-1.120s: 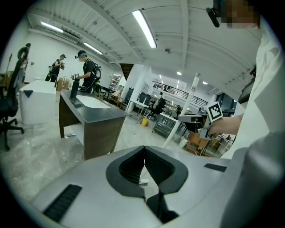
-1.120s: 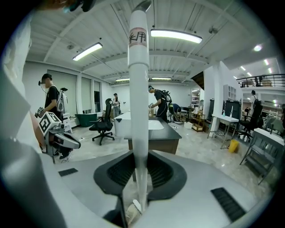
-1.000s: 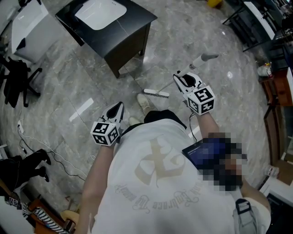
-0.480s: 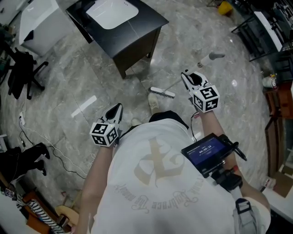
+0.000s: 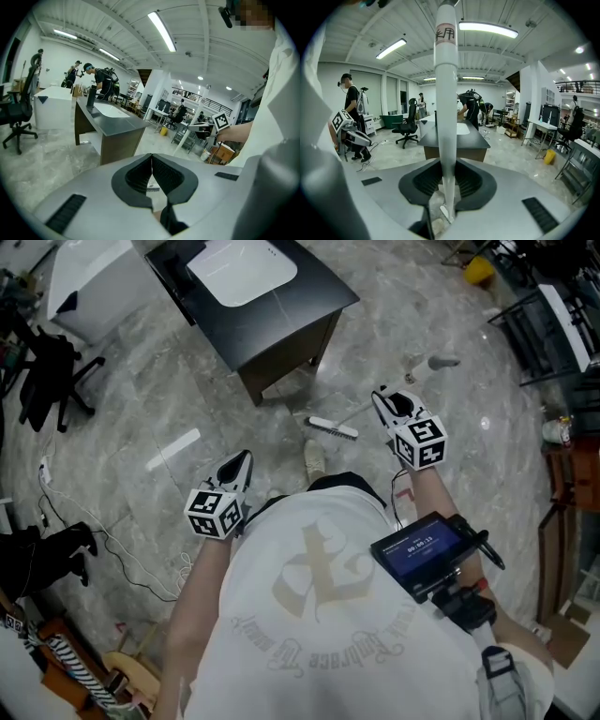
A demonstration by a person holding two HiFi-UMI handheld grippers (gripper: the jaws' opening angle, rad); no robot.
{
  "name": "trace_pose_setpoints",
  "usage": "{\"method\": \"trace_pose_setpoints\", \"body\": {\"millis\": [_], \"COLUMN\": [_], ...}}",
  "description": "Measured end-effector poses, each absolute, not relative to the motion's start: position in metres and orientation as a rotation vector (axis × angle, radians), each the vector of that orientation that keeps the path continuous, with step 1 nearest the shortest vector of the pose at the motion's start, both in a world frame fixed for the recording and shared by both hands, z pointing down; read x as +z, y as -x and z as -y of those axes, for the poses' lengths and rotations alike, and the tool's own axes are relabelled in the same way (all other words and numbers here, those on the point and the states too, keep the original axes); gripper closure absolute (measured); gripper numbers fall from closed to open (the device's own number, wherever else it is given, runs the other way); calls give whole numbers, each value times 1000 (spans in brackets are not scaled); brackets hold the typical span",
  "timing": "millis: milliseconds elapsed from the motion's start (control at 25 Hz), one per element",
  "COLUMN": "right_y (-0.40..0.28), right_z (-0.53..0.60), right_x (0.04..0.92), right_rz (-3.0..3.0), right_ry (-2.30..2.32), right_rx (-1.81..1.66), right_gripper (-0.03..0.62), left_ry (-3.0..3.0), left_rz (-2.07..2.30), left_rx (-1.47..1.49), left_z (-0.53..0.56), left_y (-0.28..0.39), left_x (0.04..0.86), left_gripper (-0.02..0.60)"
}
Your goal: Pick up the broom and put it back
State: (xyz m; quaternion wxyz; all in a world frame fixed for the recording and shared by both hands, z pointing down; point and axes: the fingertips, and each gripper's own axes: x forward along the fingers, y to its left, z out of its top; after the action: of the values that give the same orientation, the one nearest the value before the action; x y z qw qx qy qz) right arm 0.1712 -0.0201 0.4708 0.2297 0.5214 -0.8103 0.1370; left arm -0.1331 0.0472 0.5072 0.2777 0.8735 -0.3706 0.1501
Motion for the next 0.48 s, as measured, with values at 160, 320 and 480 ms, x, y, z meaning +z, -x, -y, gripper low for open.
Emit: {"method": "trace_pose_setpoints", "body": {"millis": [160,320,480], "right_y": [-174,-173,-171], "right_z": [51,75,98], "right_x": [481,490,501], "right_rz": [2233,2242,2255], "right_ry": [-1389,-1333,-1276], "right_rx": [389,390,395], "right_gripper": [497,497,497], "left_ry": [-2313,-2281,-2256], "left_rz": [1017,1044,1073], "left_rx": [407,414,422], "left_z": [-28,-14,-2], "left_y": [129,127,125], "left_x": [512,517,518], "left_gripper": [569,569,569]}}
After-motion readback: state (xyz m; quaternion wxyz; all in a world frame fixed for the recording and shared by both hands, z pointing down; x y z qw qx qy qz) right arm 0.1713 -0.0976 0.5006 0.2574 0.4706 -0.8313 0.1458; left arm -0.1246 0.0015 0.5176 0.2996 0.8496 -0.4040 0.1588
